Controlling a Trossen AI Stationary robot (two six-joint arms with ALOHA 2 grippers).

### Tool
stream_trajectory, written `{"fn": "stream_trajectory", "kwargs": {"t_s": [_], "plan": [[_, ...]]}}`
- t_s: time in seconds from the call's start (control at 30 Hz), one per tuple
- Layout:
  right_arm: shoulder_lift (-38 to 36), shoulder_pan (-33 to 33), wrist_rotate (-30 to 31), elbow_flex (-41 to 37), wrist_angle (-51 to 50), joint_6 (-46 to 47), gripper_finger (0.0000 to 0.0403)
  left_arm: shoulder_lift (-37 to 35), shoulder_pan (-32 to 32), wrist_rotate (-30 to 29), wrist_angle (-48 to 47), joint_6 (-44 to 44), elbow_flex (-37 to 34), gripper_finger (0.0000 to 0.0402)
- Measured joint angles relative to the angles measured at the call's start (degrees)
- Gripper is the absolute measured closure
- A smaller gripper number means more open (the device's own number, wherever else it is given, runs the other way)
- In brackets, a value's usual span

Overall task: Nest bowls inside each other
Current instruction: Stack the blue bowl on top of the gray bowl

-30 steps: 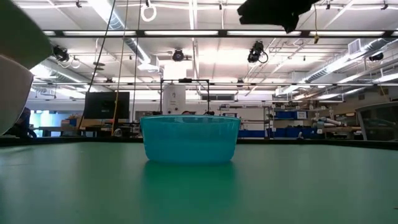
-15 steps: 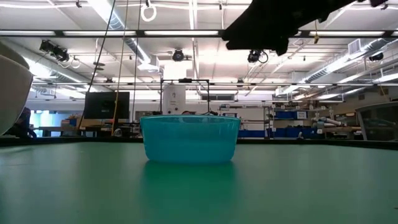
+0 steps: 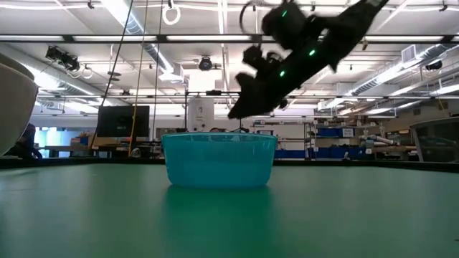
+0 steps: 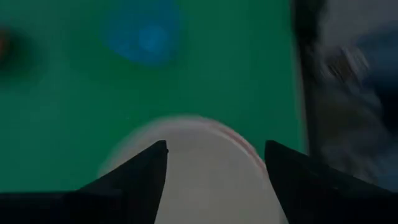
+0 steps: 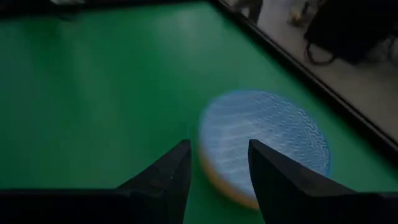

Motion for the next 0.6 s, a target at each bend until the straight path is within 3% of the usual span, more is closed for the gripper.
{"fn": "stream_trajectory", "kwargs": {"t_s": [0.13,0.37,0.6], "plan": [[4.2,-5.0,-6.9,3.9,-5.4,-0.8,0.0237,-0.7,0.1,-7.7,-3.4,-5.5,-0.2,0.014],[7.0,-5.2,-8.5,5.1,-11.4,-4.5,0.0238,-0.7,1.8,-8.7,-8.8,-10.2,-0.3,0.0143],[-2.5,3.0,-6.7,5.1,-14.3,-2.3,0.0239,-0.7,7.3,-8.9,-9.5,-2.5,-0.3,0.0143]]}}
